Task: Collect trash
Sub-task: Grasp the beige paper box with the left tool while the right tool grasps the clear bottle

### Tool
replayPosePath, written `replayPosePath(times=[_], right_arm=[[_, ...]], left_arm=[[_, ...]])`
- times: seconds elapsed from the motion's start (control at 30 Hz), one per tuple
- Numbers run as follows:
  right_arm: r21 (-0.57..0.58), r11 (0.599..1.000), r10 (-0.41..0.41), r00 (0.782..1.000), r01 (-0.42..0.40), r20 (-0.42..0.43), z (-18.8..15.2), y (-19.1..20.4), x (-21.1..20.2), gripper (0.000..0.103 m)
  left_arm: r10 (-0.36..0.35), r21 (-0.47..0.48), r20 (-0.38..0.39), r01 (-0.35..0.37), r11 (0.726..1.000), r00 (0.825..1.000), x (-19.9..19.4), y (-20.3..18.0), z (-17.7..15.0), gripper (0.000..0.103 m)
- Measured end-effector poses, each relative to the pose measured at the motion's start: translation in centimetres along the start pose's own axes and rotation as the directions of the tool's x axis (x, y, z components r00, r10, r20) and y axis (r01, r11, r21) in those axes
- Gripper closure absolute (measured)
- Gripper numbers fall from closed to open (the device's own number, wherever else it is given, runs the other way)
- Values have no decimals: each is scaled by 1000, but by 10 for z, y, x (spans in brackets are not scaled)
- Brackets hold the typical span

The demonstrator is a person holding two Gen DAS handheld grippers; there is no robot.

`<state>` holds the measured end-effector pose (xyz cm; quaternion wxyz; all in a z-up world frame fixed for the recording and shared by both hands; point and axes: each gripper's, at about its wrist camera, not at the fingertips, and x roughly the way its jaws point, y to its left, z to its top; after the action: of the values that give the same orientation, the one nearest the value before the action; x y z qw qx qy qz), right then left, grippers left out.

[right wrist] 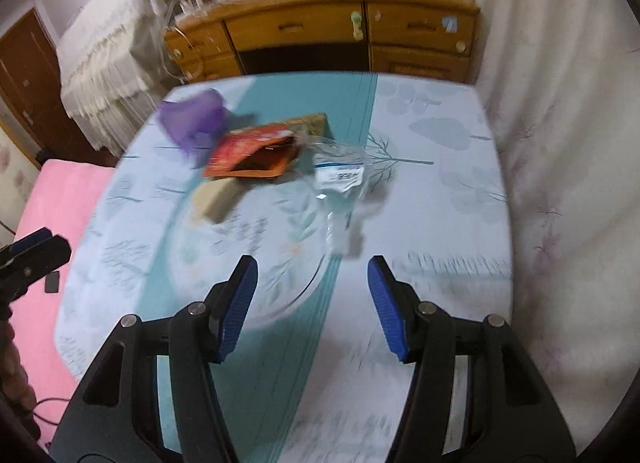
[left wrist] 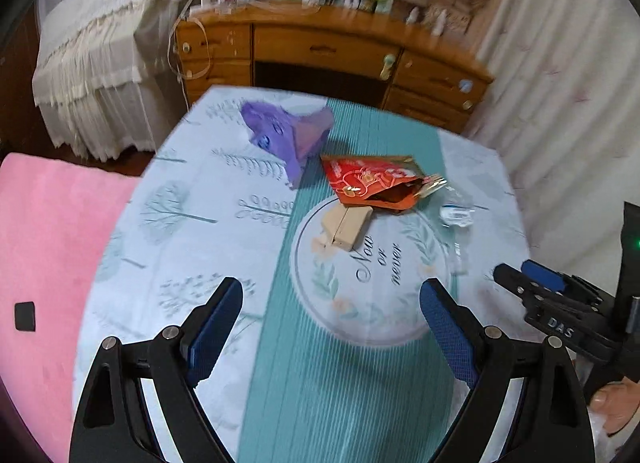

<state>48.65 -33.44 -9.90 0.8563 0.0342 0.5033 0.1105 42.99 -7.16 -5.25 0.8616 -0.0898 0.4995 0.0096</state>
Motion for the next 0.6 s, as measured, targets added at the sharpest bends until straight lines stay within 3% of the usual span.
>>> replayPosePath(times=[0.13, 0.23, 0.6], right_arm=[[8, 1000, 11, 999, -10, -48, 20, -12, 64, 49], [48, 998, 52, 996, -49, -67, 29, -18, 93, 49], [157, 972, 187, 979, -173, -78, 60, -43, 136, 48]], left_arm=[[18, -25, -47, -19, 1000, 999, 61, -12, 22, 11], [39, -41, -53, -41, 998, 998, 85, -9, 25, 11], [-12, -204, -138, -17, 979, 990, 137, 14, 21, 12]])
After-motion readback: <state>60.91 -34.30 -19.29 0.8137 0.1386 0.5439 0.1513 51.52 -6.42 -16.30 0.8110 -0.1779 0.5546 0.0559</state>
